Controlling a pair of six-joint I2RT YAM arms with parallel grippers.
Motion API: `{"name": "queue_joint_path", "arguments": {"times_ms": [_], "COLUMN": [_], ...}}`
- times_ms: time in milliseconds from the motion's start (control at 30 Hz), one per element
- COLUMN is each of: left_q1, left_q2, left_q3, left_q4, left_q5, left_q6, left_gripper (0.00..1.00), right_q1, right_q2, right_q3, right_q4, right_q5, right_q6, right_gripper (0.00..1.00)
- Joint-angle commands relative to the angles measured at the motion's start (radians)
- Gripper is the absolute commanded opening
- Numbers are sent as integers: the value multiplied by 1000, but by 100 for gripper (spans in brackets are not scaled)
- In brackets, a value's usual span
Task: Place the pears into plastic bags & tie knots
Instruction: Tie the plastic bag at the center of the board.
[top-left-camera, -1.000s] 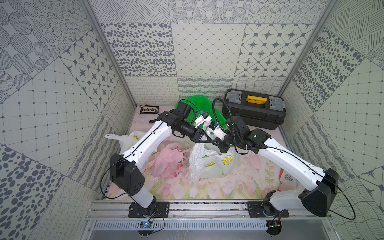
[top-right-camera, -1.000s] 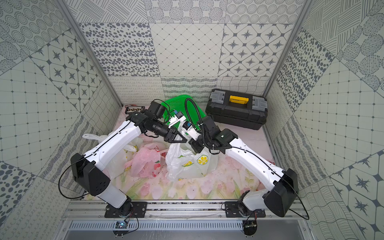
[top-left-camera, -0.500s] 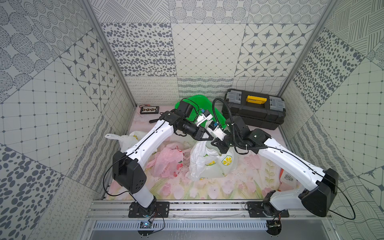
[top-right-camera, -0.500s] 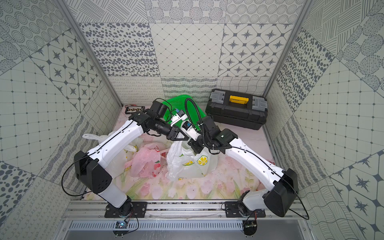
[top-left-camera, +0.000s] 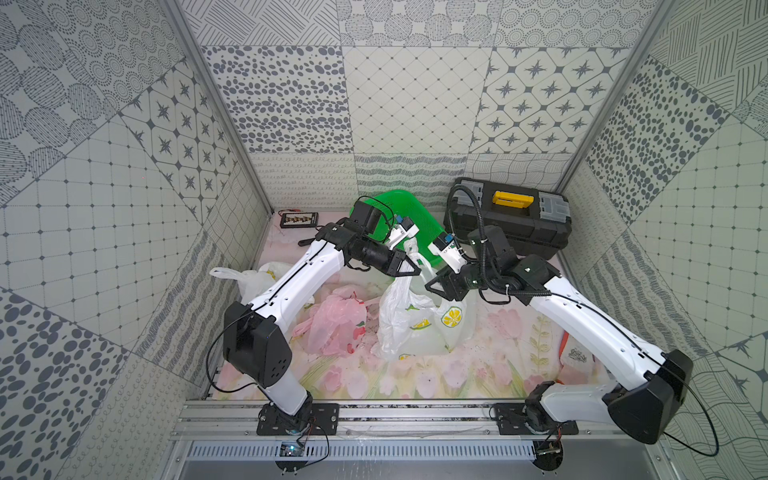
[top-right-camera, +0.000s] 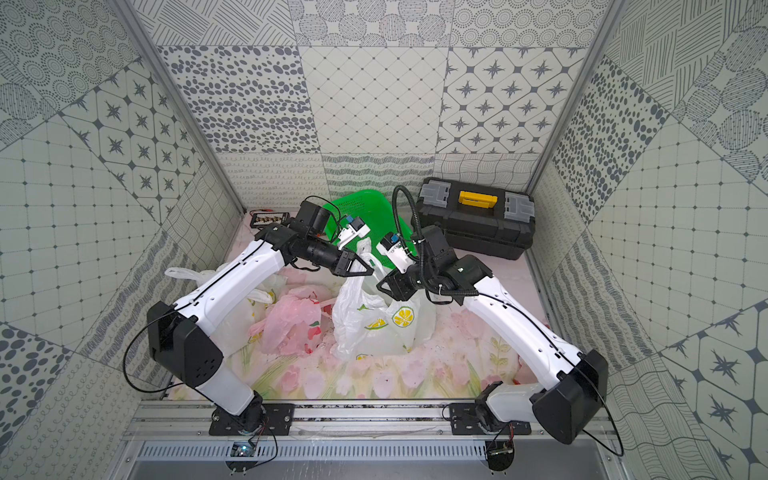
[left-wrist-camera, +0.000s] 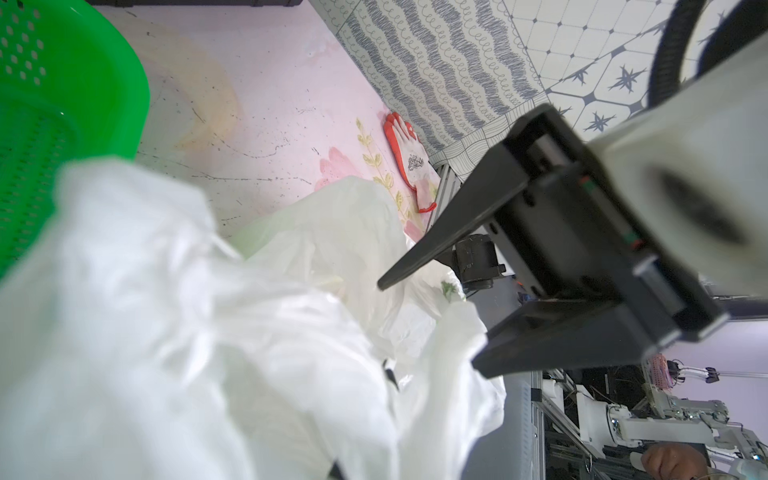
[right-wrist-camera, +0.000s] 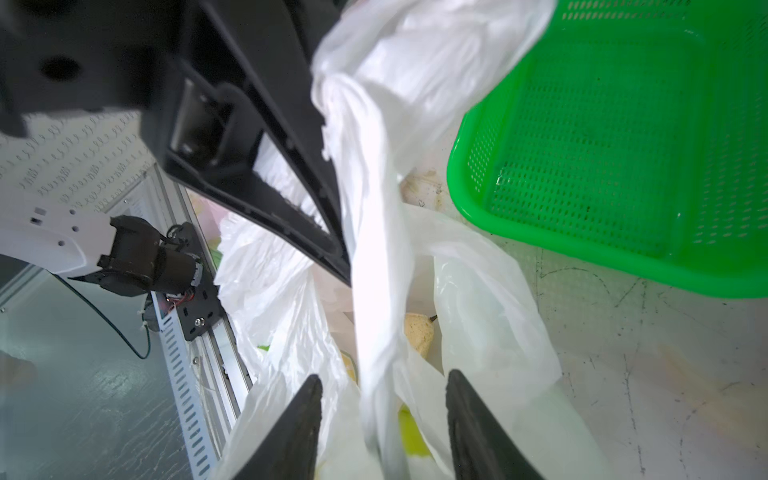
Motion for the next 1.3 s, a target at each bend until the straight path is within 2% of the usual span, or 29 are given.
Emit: {"name": "queue_joint_path", "arguments": {"times_ms": [0, 167, 433, 567, 600, 767, 867, 1033, 1167, 1267], "left_q1": [7, 7, 5, 6, 5, 5, 2, 3, 3, 4], "left_q2": [-12, -8, -17, -13, -14, -31, -27, -24, -21, -13], "left_q3": [-13, -7, -6, -1, 3, 15, 44, 54, 59, 61], "left_q4": [59, 57, 36, 3, -17, -81, -125, -146, -157, -157], "left_q5": [-9, -1, 7, -4, -8, 47, 59, 51, 40, 47], "left_q6": [-42, -42, -29, -8, 7, 86, 127, 147, 158, 159], "left_gripper": [0, 0, 0, 0, 3, 27, 36, 41, 42, 34], "right_q1": [-21, -44, -43, -41, -41, 3, 41, 105, 117, 117], "right_q2": [-72, -49, 29, 35, 32, 51, 80, 114, 128, 126], "right_q3": [-28, -17, 28, 42, 46, 79, 89, 117, 130, 129], "right_q4": [35, 31, 73, 92, 93, 59, 53, 44, 31, 27], "right_q5": [-45, -23, -44, -26, -22, 11, 30, 74, 75, 78], "right_q6": [56, 50, 55, 57, 51, -17, -47, -91, -99, -99], "right_gripper": [54, 46, 26, 3, 0, 0, 0, 0, 0, 0]}}
